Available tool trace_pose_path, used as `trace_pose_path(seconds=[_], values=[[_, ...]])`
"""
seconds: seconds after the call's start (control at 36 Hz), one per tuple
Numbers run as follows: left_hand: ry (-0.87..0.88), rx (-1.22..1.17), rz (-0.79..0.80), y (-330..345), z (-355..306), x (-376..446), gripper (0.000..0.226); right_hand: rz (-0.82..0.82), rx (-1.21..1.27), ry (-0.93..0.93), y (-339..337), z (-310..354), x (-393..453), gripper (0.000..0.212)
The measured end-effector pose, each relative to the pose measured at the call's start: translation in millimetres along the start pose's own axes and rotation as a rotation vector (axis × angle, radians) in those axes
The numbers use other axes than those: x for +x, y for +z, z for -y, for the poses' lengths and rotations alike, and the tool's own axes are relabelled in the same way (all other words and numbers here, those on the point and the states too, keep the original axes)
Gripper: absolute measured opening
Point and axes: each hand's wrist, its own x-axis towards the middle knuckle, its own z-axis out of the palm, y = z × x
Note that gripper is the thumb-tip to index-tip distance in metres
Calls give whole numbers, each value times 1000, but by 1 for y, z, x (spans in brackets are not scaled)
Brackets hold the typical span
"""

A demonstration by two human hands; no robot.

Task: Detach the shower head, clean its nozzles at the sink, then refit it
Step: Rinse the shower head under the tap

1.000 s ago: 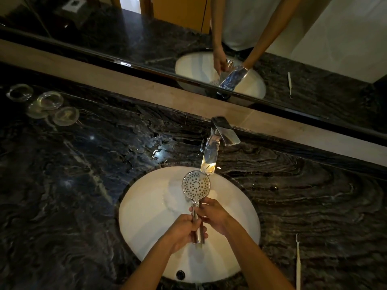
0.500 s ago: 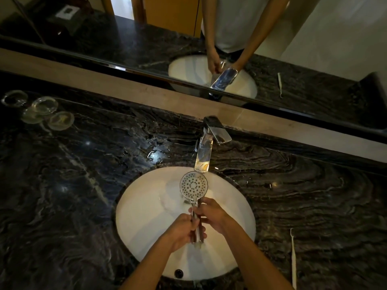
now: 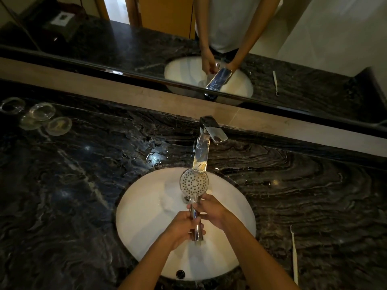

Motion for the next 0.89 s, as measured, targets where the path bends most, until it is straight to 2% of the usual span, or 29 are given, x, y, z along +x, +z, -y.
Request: trace_pose_path(seconds=[0.19, 0.33, 0.44, 0.72, 0.89], values=[[-1, 18, -17, -3, -4, 1, 21, -23, -41, -25, 5, 1, 7, 39], [15, 20, -5, -6, -9, 0, 14, -18, 18, -27, 5, 4, 9, 36], [16, 30, -21, -7, -11, 3, 17, -9, 13, -36, 4, 8, 10, 30], [-27, 42, -17, -10, -14, 13, 16, -28, -4, -27, 5, 11, 12, 28], [-30, 17, -23, -11, -14, 16, 24, -26, -15, -18, 2, 14, 13, 30]])
